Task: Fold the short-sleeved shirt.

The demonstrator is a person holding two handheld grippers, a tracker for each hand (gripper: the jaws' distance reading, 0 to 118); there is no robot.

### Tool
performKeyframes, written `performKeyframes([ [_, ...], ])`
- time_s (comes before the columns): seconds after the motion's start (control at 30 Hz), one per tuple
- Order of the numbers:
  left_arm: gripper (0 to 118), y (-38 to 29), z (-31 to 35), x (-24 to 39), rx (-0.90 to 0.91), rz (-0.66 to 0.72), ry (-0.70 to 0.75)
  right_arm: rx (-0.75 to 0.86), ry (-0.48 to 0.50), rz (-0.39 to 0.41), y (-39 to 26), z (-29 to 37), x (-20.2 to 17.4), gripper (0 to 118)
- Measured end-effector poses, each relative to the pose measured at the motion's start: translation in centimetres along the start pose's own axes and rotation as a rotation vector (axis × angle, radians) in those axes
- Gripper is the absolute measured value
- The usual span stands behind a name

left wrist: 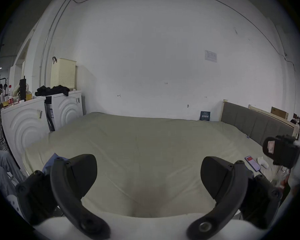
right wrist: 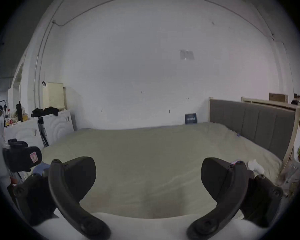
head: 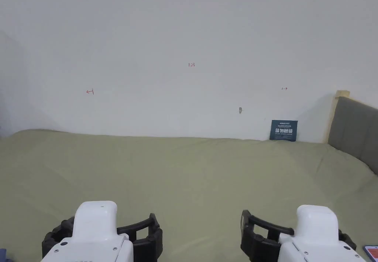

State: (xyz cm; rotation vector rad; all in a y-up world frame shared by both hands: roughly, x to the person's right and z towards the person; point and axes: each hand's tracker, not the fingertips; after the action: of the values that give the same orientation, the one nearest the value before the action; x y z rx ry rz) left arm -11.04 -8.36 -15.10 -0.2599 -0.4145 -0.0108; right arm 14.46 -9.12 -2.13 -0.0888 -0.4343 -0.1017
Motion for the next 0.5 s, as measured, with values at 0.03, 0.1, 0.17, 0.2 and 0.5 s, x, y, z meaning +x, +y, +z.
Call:
performKeyframes([
  [0.03, 118, 0.1, 0.0, 0.0, 0.000, 0.004, 0.001, 0.018, 0.001, 0.010, 0.2, 0.1, 0.0, 118],
  [0.1, 118, 0.1, 0.2, -0.1, 0.007, 0.027, 0.005, 0.019, 0.007, -0.012, 0.9, -0.1, -0.2, 118],
  [0.17, 118, 0.0, 0.1, -0.1, 0.006, 0.044, 0.000, -0.016, 0.035, -0.050, 1.1, -0.7, -0.2, 118],
  [0.2, 118, -0.2, 0.0, 0.0, -0.002, 0.048, -0.001, -0.040, 0.052, -0.055, 1.1, -1.0, -0.1, 118],
  [0.5, 118, -0.2, 0.1, -0.2, -0.024, 0.042, -0.003, -0.056, -0.005, 0.064, 2.0, -0.7, -0.9, 118],
])
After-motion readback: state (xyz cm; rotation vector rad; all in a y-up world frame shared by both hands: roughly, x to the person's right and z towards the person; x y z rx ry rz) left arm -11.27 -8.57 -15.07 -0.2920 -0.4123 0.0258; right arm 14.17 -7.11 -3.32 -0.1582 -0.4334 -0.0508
